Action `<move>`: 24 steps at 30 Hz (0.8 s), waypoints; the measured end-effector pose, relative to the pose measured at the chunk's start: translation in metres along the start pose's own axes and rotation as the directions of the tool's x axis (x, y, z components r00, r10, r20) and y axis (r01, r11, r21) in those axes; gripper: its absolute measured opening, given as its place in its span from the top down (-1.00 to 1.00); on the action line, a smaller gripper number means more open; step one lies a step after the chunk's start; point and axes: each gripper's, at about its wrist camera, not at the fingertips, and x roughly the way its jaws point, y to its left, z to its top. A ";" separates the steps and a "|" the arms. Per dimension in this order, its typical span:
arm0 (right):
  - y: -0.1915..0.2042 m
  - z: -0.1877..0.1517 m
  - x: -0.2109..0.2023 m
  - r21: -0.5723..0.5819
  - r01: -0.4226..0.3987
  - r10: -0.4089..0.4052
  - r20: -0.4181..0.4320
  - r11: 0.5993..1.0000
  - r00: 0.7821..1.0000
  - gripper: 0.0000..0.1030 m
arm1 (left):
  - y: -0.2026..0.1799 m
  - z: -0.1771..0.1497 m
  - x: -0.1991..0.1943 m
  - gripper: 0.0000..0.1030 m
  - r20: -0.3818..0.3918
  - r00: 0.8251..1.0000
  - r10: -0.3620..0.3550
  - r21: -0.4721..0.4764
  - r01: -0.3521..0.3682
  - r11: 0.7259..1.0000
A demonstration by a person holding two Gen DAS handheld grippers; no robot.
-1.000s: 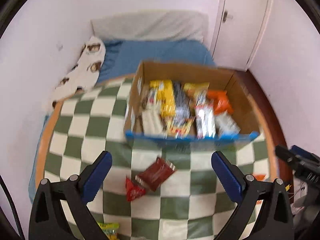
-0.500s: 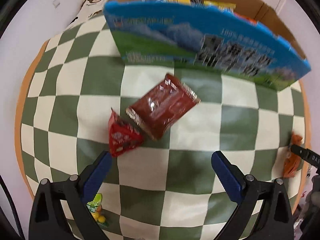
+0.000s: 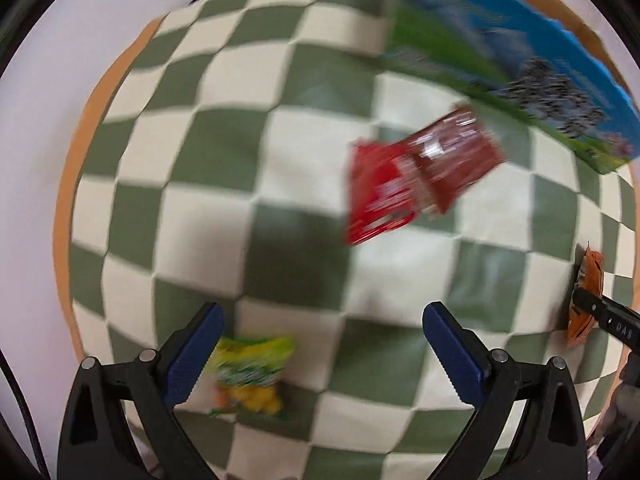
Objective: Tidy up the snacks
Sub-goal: 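Grasp the orange packet with right tool while left tool grasps green candy bag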
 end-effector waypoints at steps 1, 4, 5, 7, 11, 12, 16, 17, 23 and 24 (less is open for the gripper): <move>0.013 -0.004 0.003 -0.026 -0.013 0.013 -0.009 1.000 1.000 -0.21 | 0.010 -0.005 0.004 -0.98 -0.023 1.000 0.003 -0.017 -0.003 1.000; 0.053 -0.018 0.013 -0.113 -0.052 0.046 -0.051 0.992 0.998 -0.21 | 0.036 -0.021 0.016 -0.98 -0.093 0.996 -0.007 -0.071 0.000 0.997; 0.063 -0.022 0.015 -0.134 -0.064 0.057 -0.062 0.989 0.996 -0.21 | 0.043 -0.028 0.021 -0.98 -0.113 0.993 -0.014 -0.088 0.004 0.996; 0.083 -0.032 0.020 -0.180 -0.079 0.064 -0.090 0.981 0.994 -0.21 | 0.055 -0.039 0.030 -0.98 -0.144 0.989 -0.030 -0.115 0.014 0.993; 0.094 -0.039 0.028 -0.225 -0.072 0.048 -0.108 0.972 0.993 -0.23 | 0.063 -0.054 0.053 -0.97 -0.204 0.971 -0.127 -0.171 0.093 0.981; 0.097 -0.035 0.031 -0.226 -0.070 0.046 -0.114 0.972 0.992 -0.24 | 0.063 -0.056 0.059 -0.97 -0.210 0.968 -0.139 -0.177 0.102 0.979; 0.097 -0.033 0.042 -0.228 -0.073 0.044 -0.129 0.971 0.991 -0.43 | 0.065 -0.059 0.074 -0.70 -0.193 0.966 -0.172 -0.205 0.131 0.970; 0.098 -0.033 0.044 -0.228 -0.083 0.053 -0.135 0.970 0.989 -0.49 | 0.065 -0.059 0.073 -0.60 -0.177 0.968 -0.175 -0.216 0.136 0.967; 0.109 -0.031 0.055 -0.209 -0.093 0.066 -0.129 0.973 0.989 -0.69 | 0.039 -0.048 0.063 -0.03 -0.158 0.968 -0.193 -0.142 0.171 0.975; 0.109 -0.027 0.054 -0.205 -0.094 0.070 -0.123 0.974 0.990 -0.66 | 0.029 -0.047 0.061 -0.03 -0.157 0.968 -0.198 -0.124 0.179 0.976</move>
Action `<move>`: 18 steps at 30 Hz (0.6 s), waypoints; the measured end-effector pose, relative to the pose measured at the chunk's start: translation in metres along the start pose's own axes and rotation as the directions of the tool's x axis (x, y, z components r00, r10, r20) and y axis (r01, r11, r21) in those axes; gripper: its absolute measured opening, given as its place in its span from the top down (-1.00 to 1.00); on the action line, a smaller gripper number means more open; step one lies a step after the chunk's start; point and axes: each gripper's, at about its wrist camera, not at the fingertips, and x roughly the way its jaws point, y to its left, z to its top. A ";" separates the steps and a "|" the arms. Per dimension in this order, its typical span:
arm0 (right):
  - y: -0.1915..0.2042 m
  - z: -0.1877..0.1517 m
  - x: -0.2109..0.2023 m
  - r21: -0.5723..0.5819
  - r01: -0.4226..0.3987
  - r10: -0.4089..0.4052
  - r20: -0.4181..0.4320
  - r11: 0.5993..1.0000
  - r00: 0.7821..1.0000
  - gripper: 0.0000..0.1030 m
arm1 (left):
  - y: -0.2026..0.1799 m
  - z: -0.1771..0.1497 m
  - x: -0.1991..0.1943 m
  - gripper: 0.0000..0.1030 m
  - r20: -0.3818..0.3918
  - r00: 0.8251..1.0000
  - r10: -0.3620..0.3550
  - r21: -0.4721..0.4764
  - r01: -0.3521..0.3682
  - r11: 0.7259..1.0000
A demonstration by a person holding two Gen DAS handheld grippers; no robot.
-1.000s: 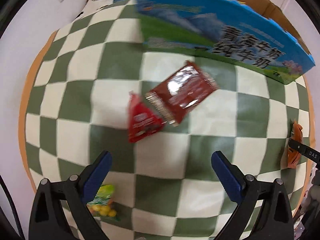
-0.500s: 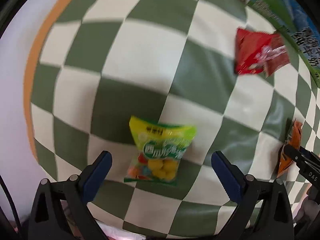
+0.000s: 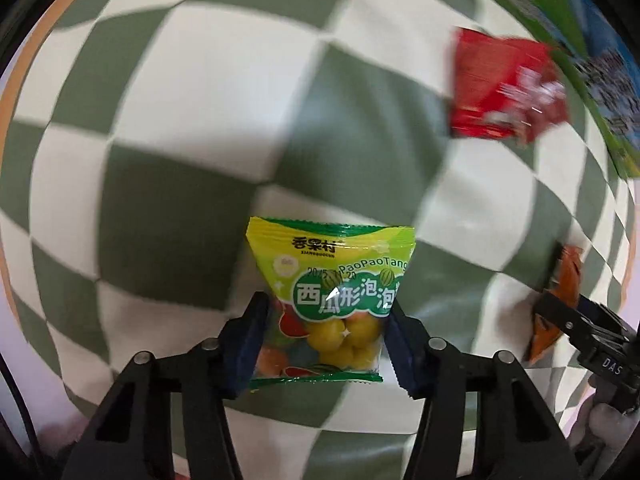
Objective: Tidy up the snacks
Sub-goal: 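Grasp the orange packet with right tool while left tool grasps green candy bag, then carry both bags into the box and open both tools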
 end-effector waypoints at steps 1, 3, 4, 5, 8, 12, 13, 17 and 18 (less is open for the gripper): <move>-0.001 0.000 -0.004 0.004 0.002 -0.002 0.016 1.000 1.000 -0.52 | -0.012 -0.001 0.001 -0.02 0.000 1.000 -0.004 0.019 0.004 1.000; -0.002 -0.002 -0.011 0.001 0.029 -0.029 0.034 1.000 0.999 -0.25 | -0.036 -0.002 0.003 -0.02 0.000 1.000 -0.016 0.062 0.016 0.998; -0.009 -0.003 -0.015 0.006 0.025 -0.026 0.039 1.000 0.999 -0.20 | -0.051 -0.003 0.005 -0.02 -0.002 1.000 -0.027 0.087 0.027 0.996; -0.010 -0.003 -0.019 0.017 0.019 -0.019 0.041 1.000 0.999 -0.18 | -0.064 -0.004 0.005 -0.02 -0.004 0.999 -0.037 0.111 0.038 0.993; -0.025 -0.004 -0.030 0.056 0.035 -0.037 0.040 0.998 0.998 -0.18 | -0.096 -0.007 0.008 -0.02 -0.005 0.998 -0.056 0.181 0.056 0.982; -0.061 -0.001 -0.039 0.108 0.034 -0.037 0.024 0.994 0.999 -0.18 | -0.134 -0.007 0.022 -0.09 -0.030 0.999 -0.034 0.277 0.041 0.960; -0.067 0.000 -0.036 0.128 0.021 -0.022 0.004 0.992 1.000 -0.21 | -0.138 -0.007 0.026 -0.16 -0.038 0.999 -0.018 0.282 0.029 0.959; -0.079 0.002 -0.032 0.162 -0.002 0.002 -0.002 0.987 1.000 -0.20 | -0.149 -0.001 0.030 -0.15 -0.032 0.999 -0.016 0.284 0.024 0.959; -0.077 -0.001 -0.036 0.154 0.008 -0.009 0.006 0.988 1.000 -0.19 | -0.153 0.005 0.028 -0.01 -0.023 1.000 -0.011 0.288 0.017 0.957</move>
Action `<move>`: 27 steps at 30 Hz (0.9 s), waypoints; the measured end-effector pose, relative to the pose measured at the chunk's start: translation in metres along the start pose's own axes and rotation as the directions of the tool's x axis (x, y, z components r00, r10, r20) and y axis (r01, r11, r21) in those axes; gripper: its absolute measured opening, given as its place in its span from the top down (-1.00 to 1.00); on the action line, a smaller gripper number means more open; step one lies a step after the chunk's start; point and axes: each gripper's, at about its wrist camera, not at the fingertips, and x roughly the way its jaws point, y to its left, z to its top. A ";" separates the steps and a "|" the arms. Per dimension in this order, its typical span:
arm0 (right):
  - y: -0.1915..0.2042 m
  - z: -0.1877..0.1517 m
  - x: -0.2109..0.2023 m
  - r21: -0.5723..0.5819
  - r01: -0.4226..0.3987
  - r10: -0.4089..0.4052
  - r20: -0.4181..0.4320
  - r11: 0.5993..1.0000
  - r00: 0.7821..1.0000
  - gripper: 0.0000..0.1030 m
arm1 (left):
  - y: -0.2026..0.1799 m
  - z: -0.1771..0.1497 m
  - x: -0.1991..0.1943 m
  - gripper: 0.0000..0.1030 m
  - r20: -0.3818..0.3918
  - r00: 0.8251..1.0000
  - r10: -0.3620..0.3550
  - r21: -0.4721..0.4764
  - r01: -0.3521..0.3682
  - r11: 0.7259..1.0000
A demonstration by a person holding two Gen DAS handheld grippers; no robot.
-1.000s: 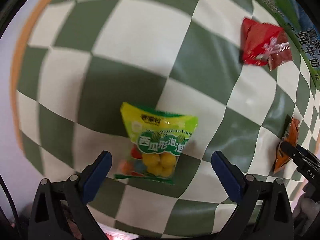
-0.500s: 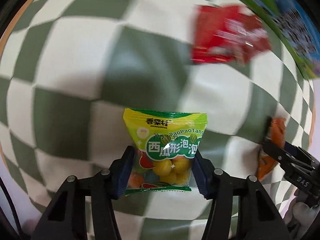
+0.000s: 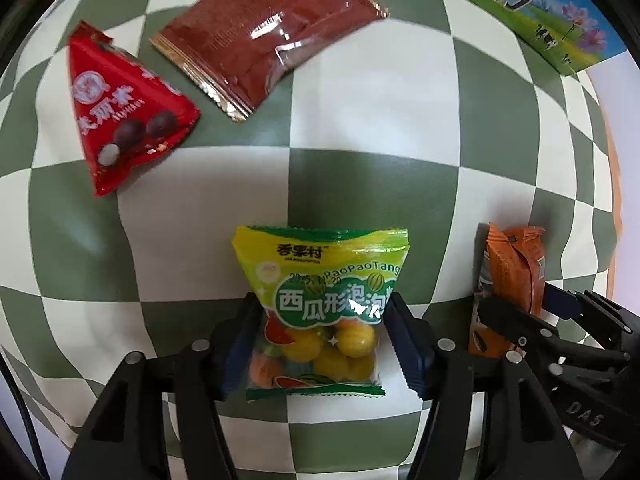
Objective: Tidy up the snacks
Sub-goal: 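Carry both bags into the box and open both tools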
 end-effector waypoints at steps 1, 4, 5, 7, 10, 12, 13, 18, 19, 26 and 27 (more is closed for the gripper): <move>0.008 -0.002 0.001 -0.020 0.023 -0.023 0.019 1.000 1.000 -0.17 | 0.000 0.001 -0.003 0.03 0.007 1.000 0.003 0.006 -0.003 1.000; 0.016 -0.006 -0.008 -0.055 0.046 -0.043 0.054 0.997 0.998 -0.14 | -0.002 0.029 -0.014 0.04 0.007 1.000 -0.010 0.004 0.010 1.000; 0.017 -0.011 -0.013 -0.056 0.042 -0.039 0.060 0.998 0.997 -0.14 | -0.002 0.030 -0.018 0.04 0.010 1.000 -0.015 0.004 0.015 1.000; 0.020 -0.013 -0.023 -0.058 0.023 -0.018 0.081 0.998 0.997 -0.13 | 0.012 0.026 -0.032 0.04 0.017 0.999 -0.039 -0.004 0.039 0.999; 0.015 -0.006 -0.046 -0.054 -0.019 0.025 0.117 0.998 0.993 -0.13 | 0.026 0.029 -0.067 0.04 0.051 0.996 -0.077 -0.002 0.077 0.997; 0.014 -0.002 -0.066 -0.053 -0.049 0.056 0.149 0.997 0.987 -0.13 | 0.023 0.038 -0.095 0.04 0.093 0.989 -0.112 0.005 0.112 0.994; 0.013 0.001 -0.080 -0.055 -0.066 0.074 0.173 0.996 0.982 -0.13 | 0.021 0.043 -0.108 0.04 0.114 0.985 -0.126 0.014 0.125 0.992; 0.025 0.023 -0.161 -0.078 -0.122 0.141 0.308 0.989 0.941 -0.13 | 0.009 0.084 -0.176 0.04 0.230 0.955 -0.187 0.066 0.177 0.982; 0.028 0.031 -0.173 -0.079 -0.132 0.151 0.328 0.988 0.933 -0.13 | 0.005 0.090 -0.183 0.04 0.250 0.948 -0.199 0.077 0.186 0.980; 0.045 0.126 -0.236 -0.101 -0.069 0.108 0.448 0.992 0.887 -0.13 | -0.011 0.197 -0.215 0.04 0.327 0.930 -0.166 0.111 0.137 0.984; 0.042 0.151 -0.238 -0.095 -0.057 0.094 0.450 0.994 0.888 -0.13 | -0.015 0.218 -0.213 0.03 0.321 0.934 -0.155 0.109 0.126 0.986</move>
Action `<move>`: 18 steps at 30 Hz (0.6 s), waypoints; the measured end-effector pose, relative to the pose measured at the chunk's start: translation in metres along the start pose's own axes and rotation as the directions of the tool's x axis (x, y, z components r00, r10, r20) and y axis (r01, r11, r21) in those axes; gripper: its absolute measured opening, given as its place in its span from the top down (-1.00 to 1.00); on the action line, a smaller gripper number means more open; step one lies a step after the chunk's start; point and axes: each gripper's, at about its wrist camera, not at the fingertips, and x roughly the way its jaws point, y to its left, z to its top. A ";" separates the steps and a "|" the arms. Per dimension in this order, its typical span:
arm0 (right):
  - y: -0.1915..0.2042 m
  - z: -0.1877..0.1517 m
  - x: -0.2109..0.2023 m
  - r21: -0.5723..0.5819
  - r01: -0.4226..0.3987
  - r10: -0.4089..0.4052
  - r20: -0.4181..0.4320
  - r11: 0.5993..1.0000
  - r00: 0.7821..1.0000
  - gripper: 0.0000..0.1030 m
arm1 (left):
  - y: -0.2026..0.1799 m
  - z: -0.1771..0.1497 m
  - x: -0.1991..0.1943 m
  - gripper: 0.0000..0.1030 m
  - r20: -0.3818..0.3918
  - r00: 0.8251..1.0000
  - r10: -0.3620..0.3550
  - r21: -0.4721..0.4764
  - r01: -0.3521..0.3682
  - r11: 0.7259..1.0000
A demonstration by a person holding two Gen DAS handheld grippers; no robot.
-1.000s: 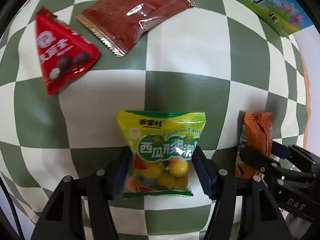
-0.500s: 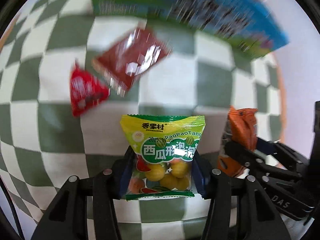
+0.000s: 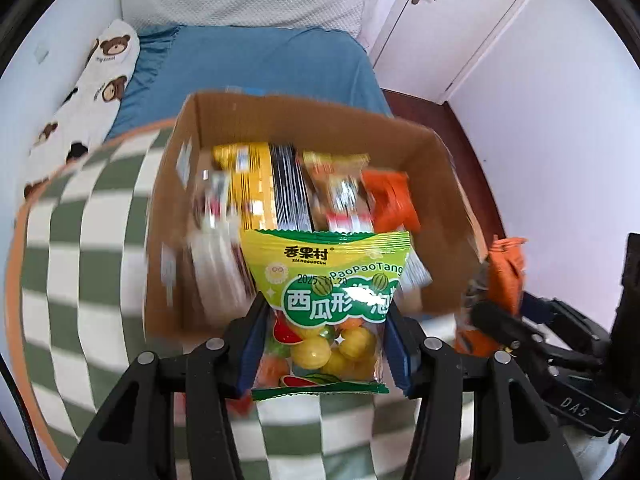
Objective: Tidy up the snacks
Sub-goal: 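Carry both bags into the box and open both tools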
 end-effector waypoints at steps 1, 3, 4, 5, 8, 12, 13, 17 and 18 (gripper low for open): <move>-0.004 0.011 0.005 -0.001 0.012 -0.012 -0.003 1.000 1.000 -0.13 | 0.003 0.015 0.001 0.03 -0.007 1.000 0.009 0.000 -0.009 1.000; -0.014 0.041 0.022 -0.007 0.052 -0.053 -0.011 0.999 0.999 -0.13 | 0.010 0.041 0.018 0.03 -0.036 0.999 0.032 0.000 -0.032 0.999; -0.019 0.051 0.029 -0.007 0.069 -0.069 -0.019 0.998 0.997 -0.13 | 0.013 0.052 0.026 0.03 -0.049 0.998 0.038 -0.005 -0.038 0.999; -0.024 0.062 0.038 -0.003 0.081 -0.081 -0.033 0.997 0.996 -0.13 | 0.017 0.065 0.040 0.03 -0.074 0.996 0.049 -0.009 -0.050 0.999; -0.041 0.080 0.068 0.007 0.113 -0.112 -0.087 0.994 0.990 -0.13 | 0.026 0.083 0.078 0.03 -0.125 0.990 0.070 -0.016 -0.073 0.997; -0.056 0.092 0.105 0.020 0.144 -0.140 -0.146 0.989 0.979 -0.13 | 0.031 0.094 0.110 0.03 -0.177 0.979 0.101 0.005 -0.102 0.995; -0.059 0.093 0.111 0.023 0.145 -0.140 -0.157 0.989 0.978 -0.13 | 0.032 0.096 0.118 0.03 -0.187 0.976 0.108 0.011 -0.108 0.994; -0.070 0.090 0.140 0.043 0.162 -0.149 -0.222 0.986 0.964 -0.45 | 0.036 0.098 0.140 -0.05 -0.238 0.961 0.142 0.010 -0.144 0.990; -0.072 0.091 0.145 0.039 0.192 -0.177 -0.237 0.981 0.955 -0.67 | 0.037 0.099 0.144 -0.25 -0.251 0.959 0.132 0.005 -0.135 0.991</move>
